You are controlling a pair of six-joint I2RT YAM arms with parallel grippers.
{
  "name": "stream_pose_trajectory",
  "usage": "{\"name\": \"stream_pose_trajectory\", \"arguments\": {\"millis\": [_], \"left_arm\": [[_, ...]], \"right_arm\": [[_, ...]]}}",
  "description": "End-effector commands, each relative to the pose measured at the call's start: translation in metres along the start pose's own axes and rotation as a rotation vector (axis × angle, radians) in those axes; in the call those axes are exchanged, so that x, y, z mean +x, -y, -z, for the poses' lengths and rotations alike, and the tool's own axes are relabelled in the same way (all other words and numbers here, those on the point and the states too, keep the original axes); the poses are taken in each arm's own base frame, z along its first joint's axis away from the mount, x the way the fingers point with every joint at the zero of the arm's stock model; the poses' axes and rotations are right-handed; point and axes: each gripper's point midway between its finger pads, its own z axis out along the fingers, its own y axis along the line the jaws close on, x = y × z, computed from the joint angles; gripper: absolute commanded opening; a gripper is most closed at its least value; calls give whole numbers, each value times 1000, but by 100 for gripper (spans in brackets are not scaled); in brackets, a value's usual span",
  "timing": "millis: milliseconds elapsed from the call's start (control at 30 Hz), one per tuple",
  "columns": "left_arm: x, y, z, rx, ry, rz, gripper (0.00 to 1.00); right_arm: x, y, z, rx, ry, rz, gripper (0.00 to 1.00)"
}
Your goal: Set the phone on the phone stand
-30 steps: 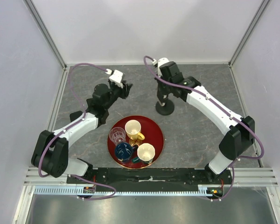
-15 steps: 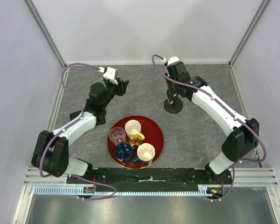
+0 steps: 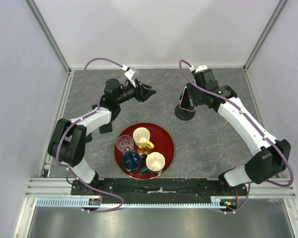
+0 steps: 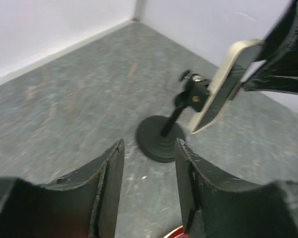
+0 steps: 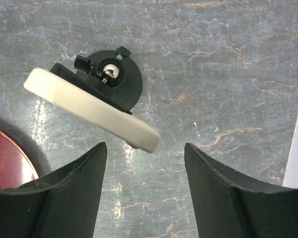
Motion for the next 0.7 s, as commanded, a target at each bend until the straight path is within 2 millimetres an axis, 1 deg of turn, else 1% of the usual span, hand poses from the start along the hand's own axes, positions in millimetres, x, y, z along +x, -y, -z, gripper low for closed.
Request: {"name": "stream_pose_trajectory", "arguments": {"millis": [0,67,100,133,200,233,267,300,333,433,467,500,533,567,600,633,667], "left_arm": [[-6,58,-20,385,4,112,55],[-2,66,-28,415,12,123,58],[-4,76,-32,441,34,107,58],[2,78,-36,447,35,117,58],[4,87,-43,473,50,102,59],[13,87,-47,479,35,108,59],[16,91,-52,487,29,107,59],[13,91,-56,494,37,89,60],[20,93,-59,503,28,90,61],[16,98,-67,518,52,53,62],[20,99,-71,512,52,53,63],[20,97,-76,503,58,38,63],[24,95,-80,491,48,42,63],[33,92,-85,485,29,50,63],[28,91,-92,484,36,29,63],[33,90,-95,481,16,37,62],[34,88,-100,485,15,31,62]], "right_arm": [[-7,14,17,12,51,-4,72],[-12,16,21,3,73,-17,73],[-13,17,22,-2,80,-21,73],[-15,18,24,-7,89,-29,73],[-15,24,24,13,92,-36,73],[-16,27,23,19,94,-37,71],[-15,30,23,30,94,-38,69],[-16,31,22,33,97,-38,65],[-17,31,22,31,103,-39,64],[-19,32,21,29,106,-45,56],[-20,33,20,36,108,-47,54],[-20,34,18,50,104,-47,48],[-21,36,18,59,107,-46,46],[-22,38,17,68,107,-49,42],[-22,39,15,79,101,-48,40],[-23,39,15,78,103,-50,39],[-25,38,15,76,108,-53,36]]}}
